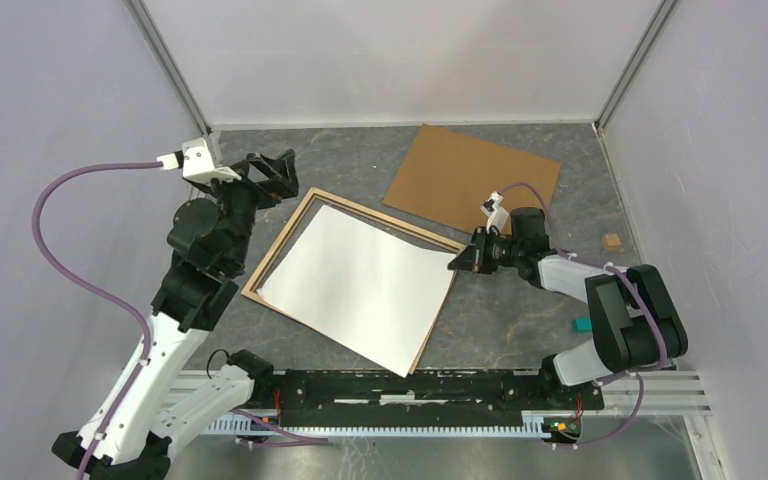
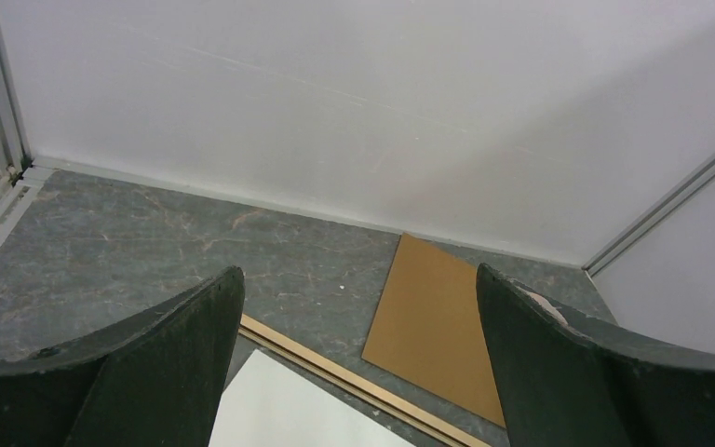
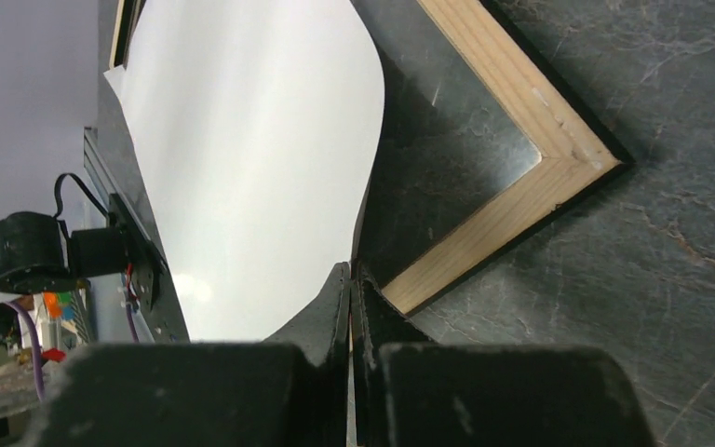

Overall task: Put the photo into the frame
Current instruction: Adjust the photo in the photo frame.

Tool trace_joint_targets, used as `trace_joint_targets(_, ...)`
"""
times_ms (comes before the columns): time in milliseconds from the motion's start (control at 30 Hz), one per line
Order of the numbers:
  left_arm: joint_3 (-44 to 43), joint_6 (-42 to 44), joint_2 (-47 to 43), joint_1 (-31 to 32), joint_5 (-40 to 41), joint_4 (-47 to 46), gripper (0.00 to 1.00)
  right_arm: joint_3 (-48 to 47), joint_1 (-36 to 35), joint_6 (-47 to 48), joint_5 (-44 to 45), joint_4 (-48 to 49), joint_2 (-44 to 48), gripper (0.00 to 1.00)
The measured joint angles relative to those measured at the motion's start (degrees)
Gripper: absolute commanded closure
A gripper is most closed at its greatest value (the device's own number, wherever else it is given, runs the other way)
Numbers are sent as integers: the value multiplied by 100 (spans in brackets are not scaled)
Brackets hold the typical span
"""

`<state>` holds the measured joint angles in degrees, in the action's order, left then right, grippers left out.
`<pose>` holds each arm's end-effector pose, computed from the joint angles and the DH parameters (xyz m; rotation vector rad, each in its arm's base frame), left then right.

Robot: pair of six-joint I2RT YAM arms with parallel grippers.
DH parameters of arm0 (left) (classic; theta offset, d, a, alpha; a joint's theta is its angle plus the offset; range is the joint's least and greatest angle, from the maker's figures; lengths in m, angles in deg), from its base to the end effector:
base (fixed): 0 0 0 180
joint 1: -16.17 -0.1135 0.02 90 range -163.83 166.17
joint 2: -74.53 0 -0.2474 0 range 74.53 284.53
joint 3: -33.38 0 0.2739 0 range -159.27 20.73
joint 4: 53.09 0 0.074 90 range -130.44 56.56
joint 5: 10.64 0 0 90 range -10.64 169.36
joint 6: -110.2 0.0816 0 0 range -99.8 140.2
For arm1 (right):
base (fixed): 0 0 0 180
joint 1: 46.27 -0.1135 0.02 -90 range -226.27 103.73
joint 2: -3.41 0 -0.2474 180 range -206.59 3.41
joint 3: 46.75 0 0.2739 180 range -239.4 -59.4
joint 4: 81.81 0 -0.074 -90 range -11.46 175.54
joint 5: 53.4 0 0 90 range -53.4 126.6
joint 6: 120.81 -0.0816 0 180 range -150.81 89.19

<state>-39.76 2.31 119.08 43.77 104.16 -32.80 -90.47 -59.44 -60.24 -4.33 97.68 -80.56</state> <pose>0.2203 -0.0766 0.4395 -0.2368 1.4288 -0.3430 0.2856 0.1217 0.0940 -0.0647 2.3539 1.1934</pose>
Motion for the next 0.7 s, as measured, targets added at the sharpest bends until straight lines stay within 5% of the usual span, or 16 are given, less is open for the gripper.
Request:
trace_joint_targets(233,0,-87,57,0,-105,42,0,-149,129,319,-240,-199,-177,100)
trace_joint_targets(700,-11,-229,72,0,-210,92,0,-74,-157,-525,640,1355,-216,100)
